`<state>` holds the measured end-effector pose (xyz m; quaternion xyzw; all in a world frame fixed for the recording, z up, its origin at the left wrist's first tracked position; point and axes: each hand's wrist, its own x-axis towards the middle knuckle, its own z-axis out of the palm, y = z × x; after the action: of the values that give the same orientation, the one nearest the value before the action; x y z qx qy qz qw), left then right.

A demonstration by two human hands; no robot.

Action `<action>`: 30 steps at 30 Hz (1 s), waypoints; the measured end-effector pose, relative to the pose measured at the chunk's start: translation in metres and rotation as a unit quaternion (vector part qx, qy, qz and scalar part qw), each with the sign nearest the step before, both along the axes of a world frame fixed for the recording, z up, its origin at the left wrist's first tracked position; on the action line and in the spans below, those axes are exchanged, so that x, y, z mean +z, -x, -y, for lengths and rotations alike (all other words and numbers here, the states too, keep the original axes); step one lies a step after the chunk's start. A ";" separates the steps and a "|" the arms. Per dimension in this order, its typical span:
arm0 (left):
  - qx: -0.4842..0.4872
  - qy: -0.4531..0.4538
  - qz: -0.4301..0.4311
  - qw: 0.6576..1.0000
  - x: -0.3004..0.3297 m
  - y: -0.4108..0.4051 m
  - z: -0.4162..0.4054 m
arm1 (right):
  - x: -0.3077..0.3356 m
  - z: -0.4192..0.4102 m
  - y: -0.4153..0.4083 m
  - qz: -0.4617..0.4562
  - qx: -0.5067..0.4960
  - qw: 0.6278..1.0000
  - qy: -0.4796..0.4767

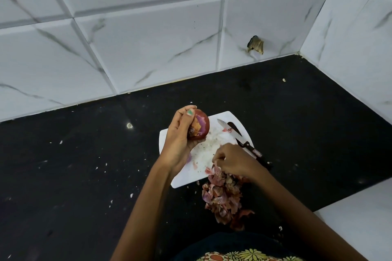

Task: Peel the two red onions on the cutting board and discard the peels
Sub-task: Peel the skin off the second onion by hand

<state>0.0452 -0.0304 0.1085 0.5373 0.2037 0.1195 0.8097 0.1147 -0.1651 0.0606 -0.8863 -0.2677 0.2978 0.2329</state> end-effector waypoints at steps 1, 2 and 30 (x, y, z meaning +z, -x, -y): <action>-0.002 0.000 -0.001 1.000 0.000 0.000 0.000 | -0.001 0.001 0.001 0.001 0.013 1.000 0.019; -0.004 -0.002 -0.001 1.000 -0.001 0.000 0.000 | 0.000 0.001 0.000 0.011 0.007 1.000 0.018; -0.029 -0.063 -0.021 0.997 0.000 0.003 0.005 | 0.073 0.000 -0.008 0.034 -0.095 0.938 -0.332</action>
<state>0.0422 -0.0351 0.1089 0.5956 0.1972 0.0972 0.7726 0.1230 -0.1652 0.1336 -0.7896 -0.2735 0.1381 0.5317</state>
